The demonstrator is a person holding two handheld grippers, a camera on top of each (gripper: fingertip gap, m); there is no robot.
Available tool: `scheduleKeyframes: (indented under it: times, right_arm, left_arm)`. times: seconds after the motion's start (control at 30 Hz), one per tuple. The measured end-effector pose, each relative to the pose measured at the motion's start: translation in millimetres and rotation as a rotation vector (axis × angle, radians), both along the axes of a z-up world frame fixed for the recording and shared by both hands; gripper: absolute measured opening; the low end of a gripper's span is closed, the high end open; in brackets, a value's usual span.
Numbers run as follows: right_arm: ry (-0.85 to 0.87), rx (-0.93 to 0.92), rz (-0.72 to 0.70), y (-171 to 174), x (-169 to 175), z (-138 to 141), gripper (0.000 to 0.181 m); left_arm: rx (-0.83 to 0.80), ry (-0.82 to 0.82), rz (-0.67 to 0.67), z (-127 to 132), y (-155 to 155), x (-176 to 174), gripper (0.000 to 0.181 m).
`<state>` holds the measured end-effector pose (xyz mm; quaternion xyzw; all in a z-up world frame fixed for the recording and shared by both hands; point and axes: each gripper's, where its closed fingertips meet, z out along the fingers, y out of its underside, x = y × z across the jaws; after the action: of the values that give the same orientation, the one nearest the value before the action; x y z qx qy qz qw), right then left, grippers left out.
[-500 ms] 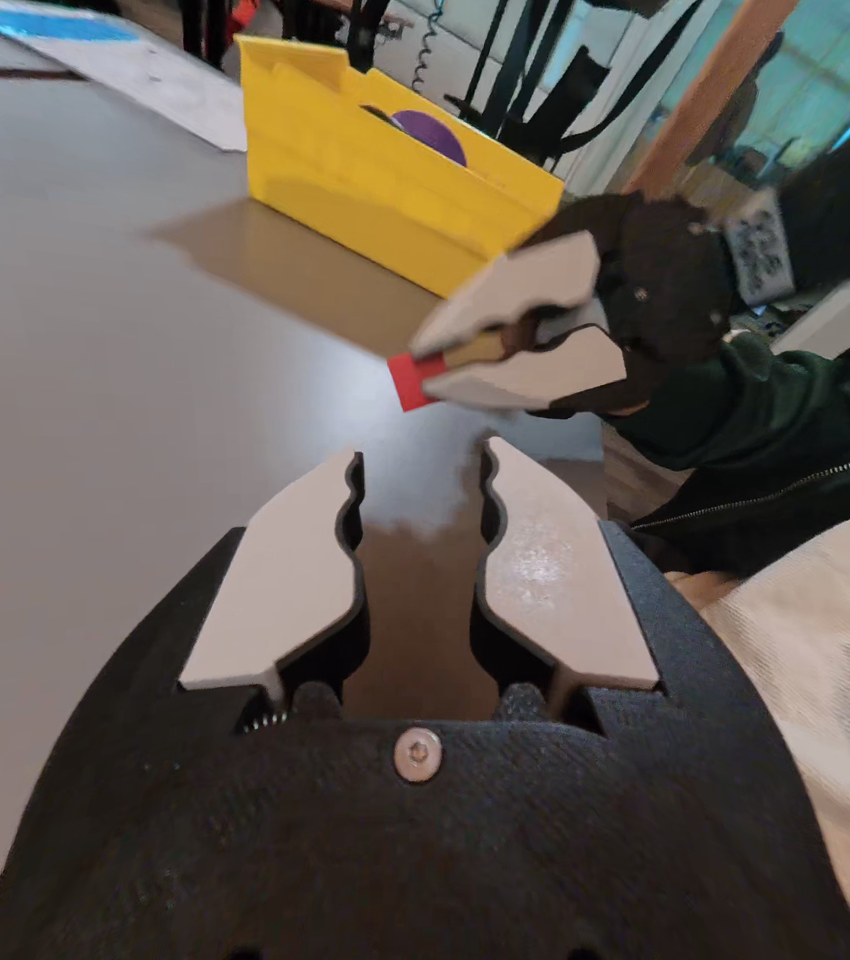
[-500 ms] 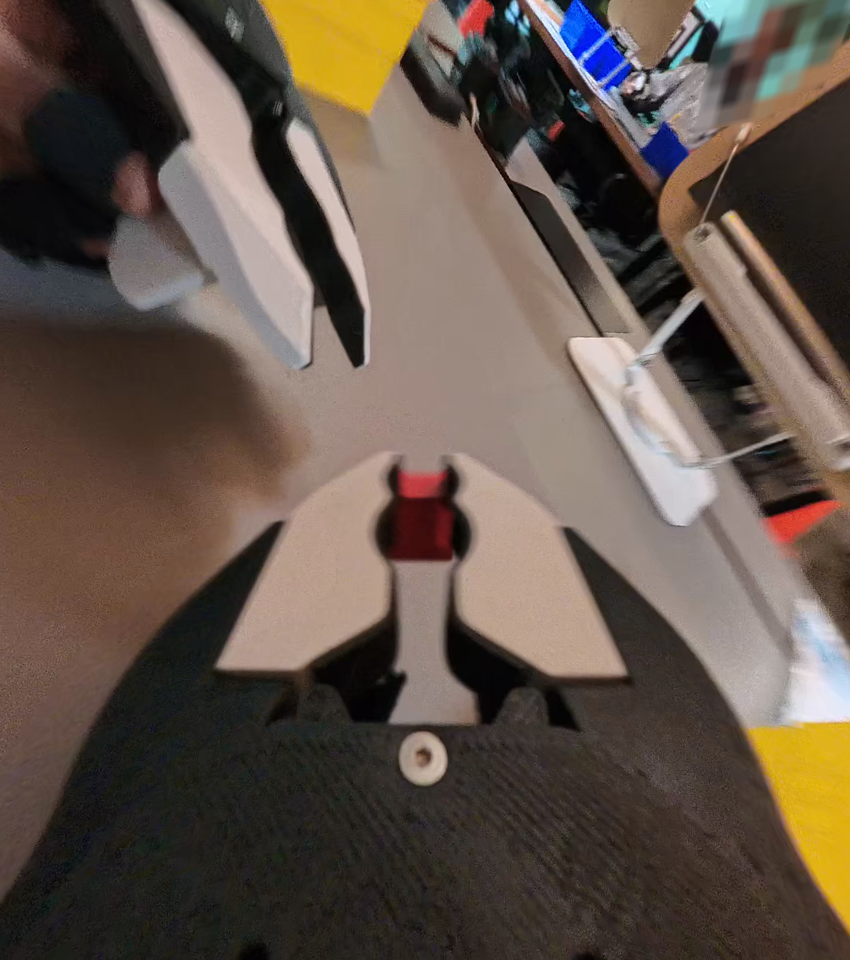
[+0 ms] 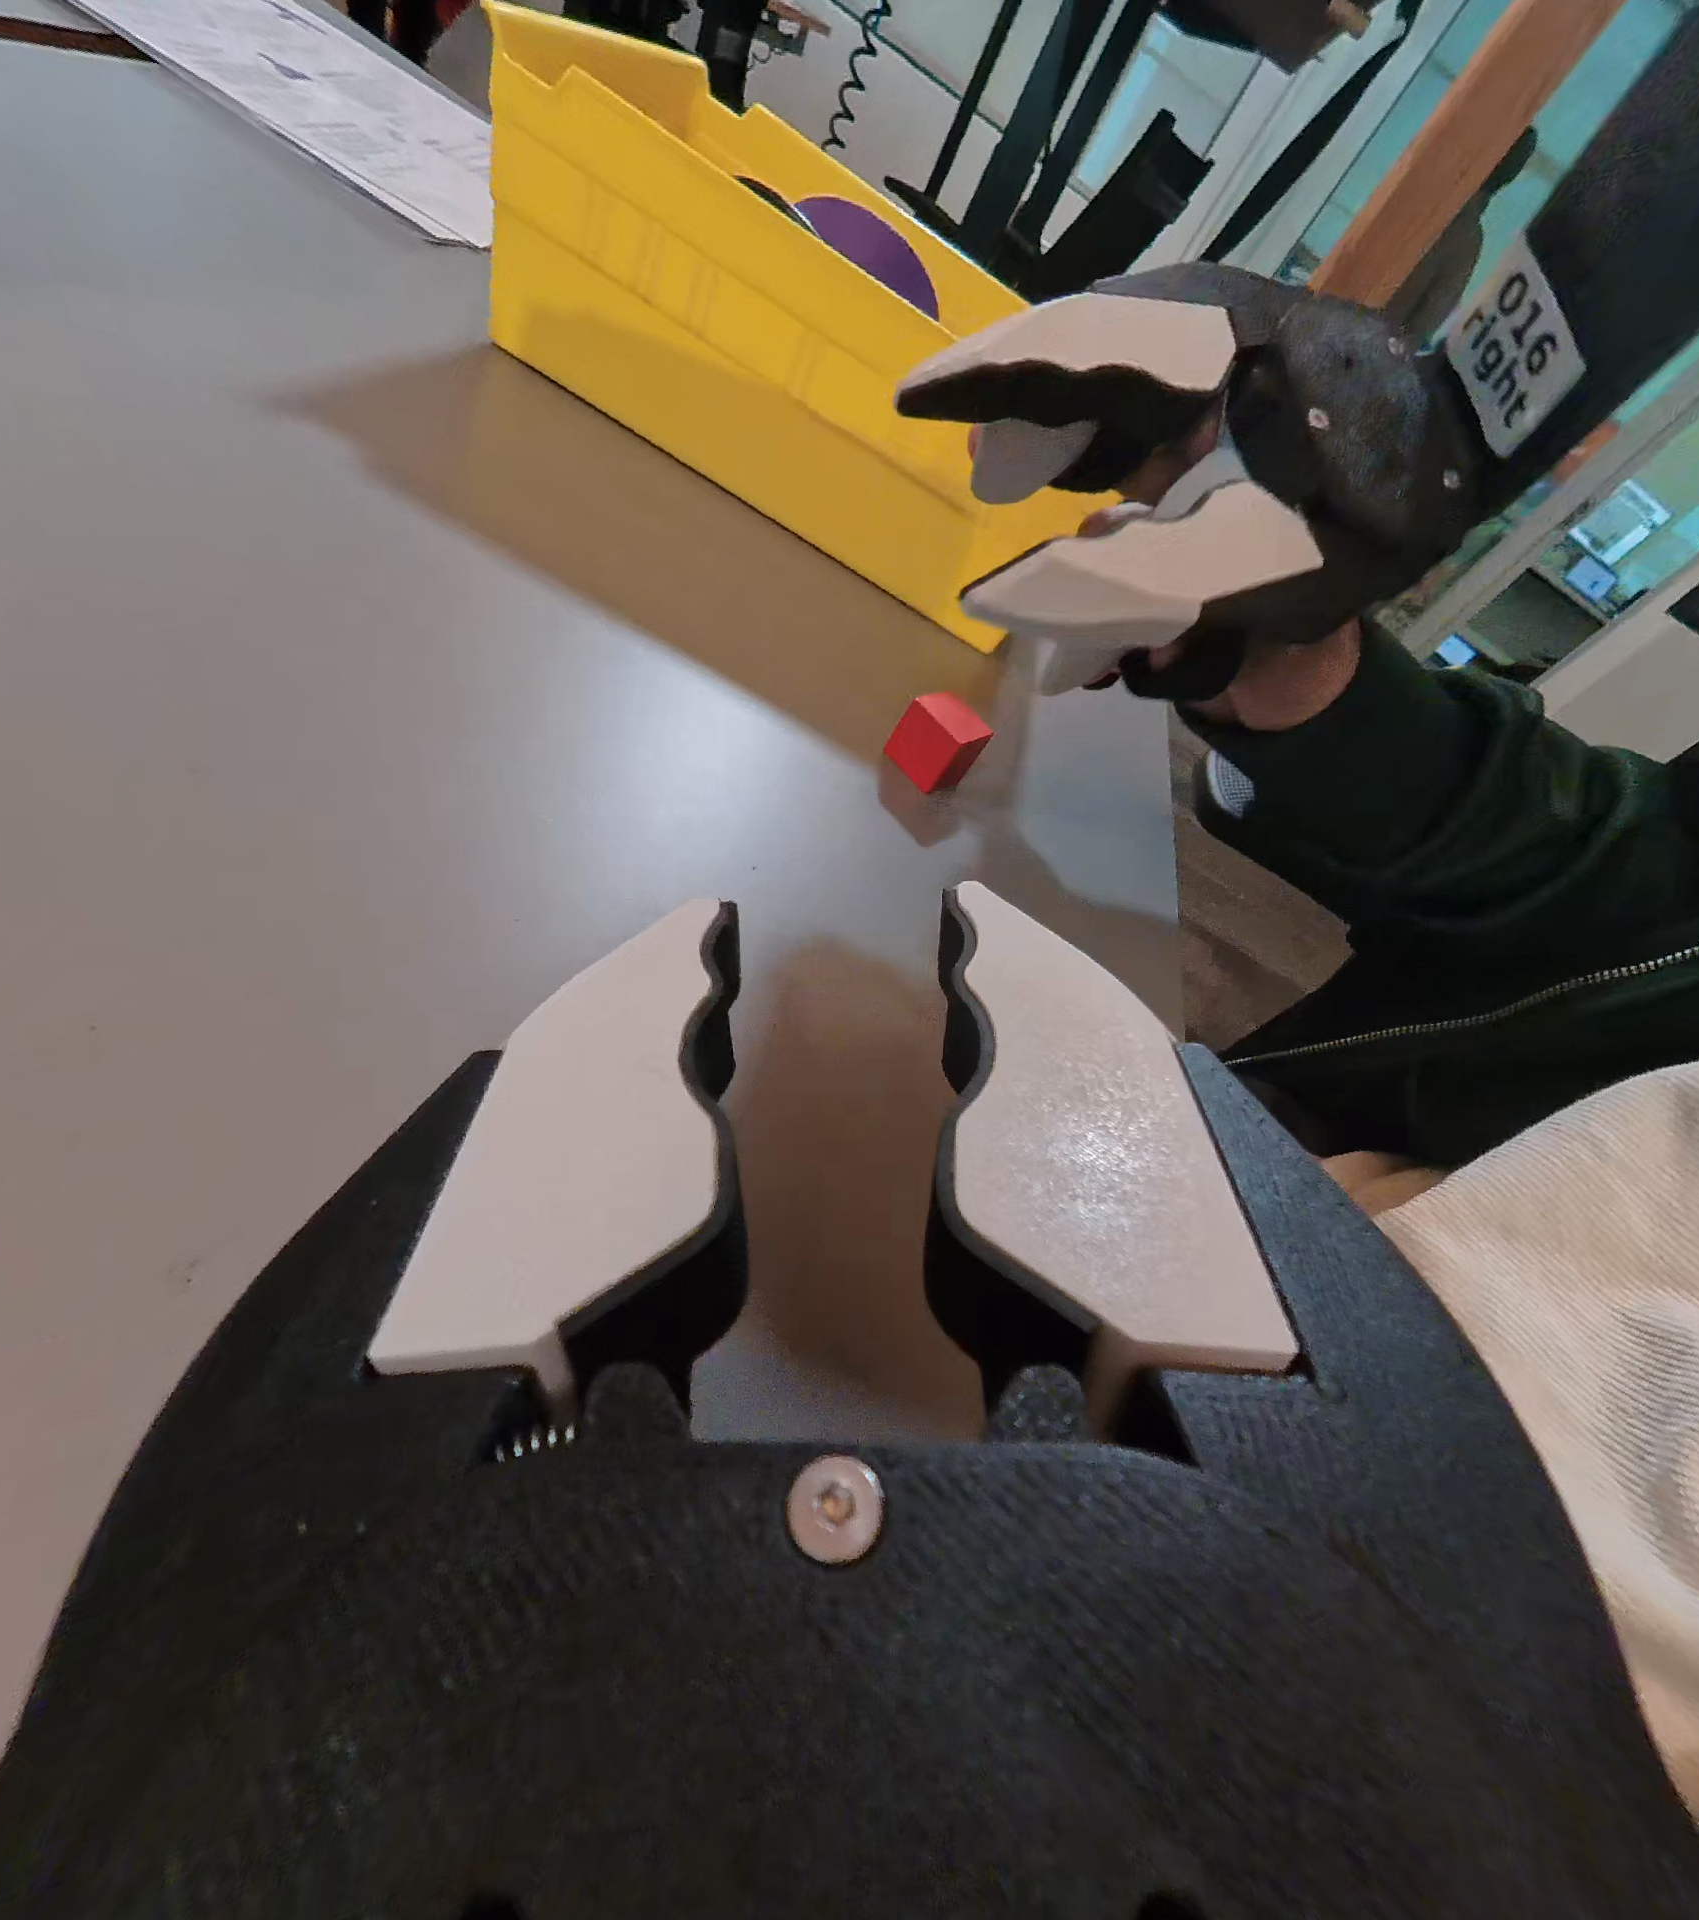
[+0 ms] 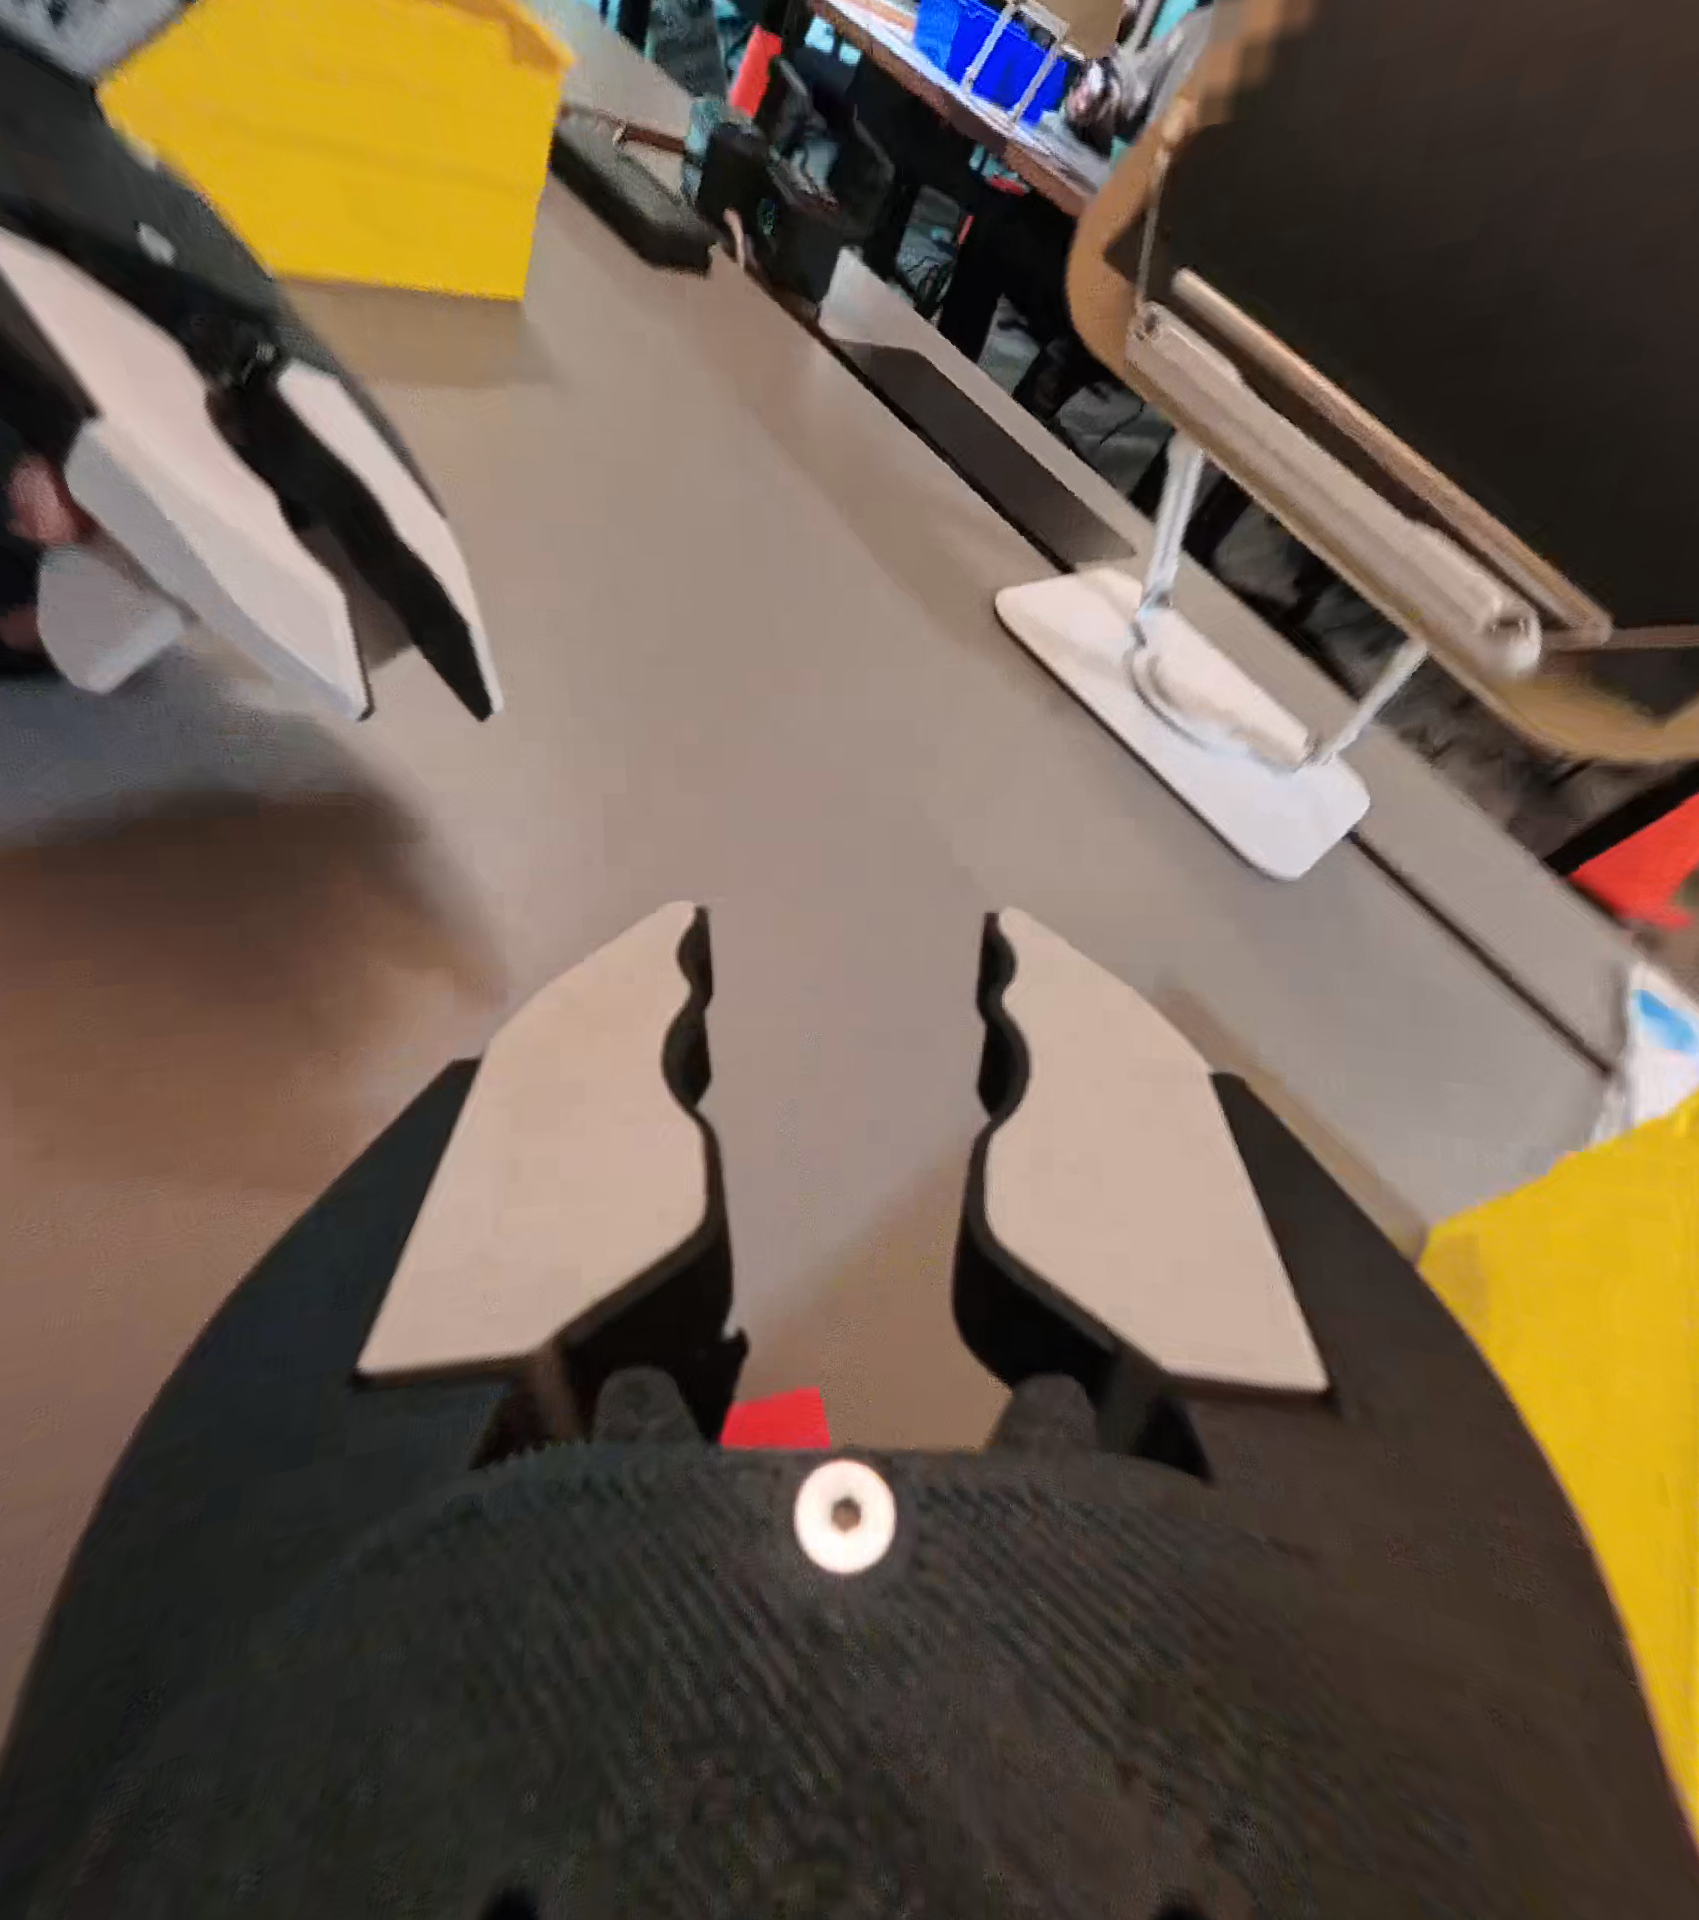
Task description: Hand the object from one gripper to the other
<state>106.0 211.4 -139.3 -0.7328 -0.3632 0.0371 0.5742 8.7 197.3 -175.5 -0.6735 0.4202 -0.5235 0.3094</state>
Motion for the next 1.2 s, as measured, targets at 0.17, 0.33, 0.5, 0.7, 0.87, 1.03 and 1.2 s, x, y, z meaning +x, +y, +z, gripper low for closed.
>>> scheduleKeyframes:
  times: [0.17,0.33,0.5,0.7,0.87,1.03,1.2]
  right_arm:
    - [0.023,-0.028,-0.104,-26.1,53.4,9.5,0.044]
    - [0.010,-0.280,-0.104,-56.7,61.5,-34.6,0.053]
    - [-0.191,-0.380,-0.106,-57.4,55.4,-75.5,0.053]
    - [-0.155,-0.437,-0.127,-56.3,59.2,-84.5,0.046]
    - [-0.114,-0.460,-0.123,-56.0,60.3,-89.0,0.039]
    - [0.008,-0.484,-0.021,-61.4,44.1,-81.1,0.027]
    - [0.291,-0.418,0.149,-64.0,16.1,-39.8,0.027]
  left_arm:
    - [-0.006,-0.011,-0.003,1.2,0.1,-0.5,0.035]
    - [-0.010,-0.041,-0.020,4.9,-3.4,2.6,0.034]
    - [0.034,-0.065,-0.038,9.8,-9.1,5.6,0.034]
    - [0.062,-0.085,-0.057,13.4,-14.0,5.5,0.034]
    - [0.066,-0.115,-0.071,17.2,-16.0,5.5,0.035]
    - [0.058,-0.142,-0.079,20.0,-16.5,5.8,0.040]
    - [0.062,-0.198,-0.092,27.1,-20.0,7.2,0.047]
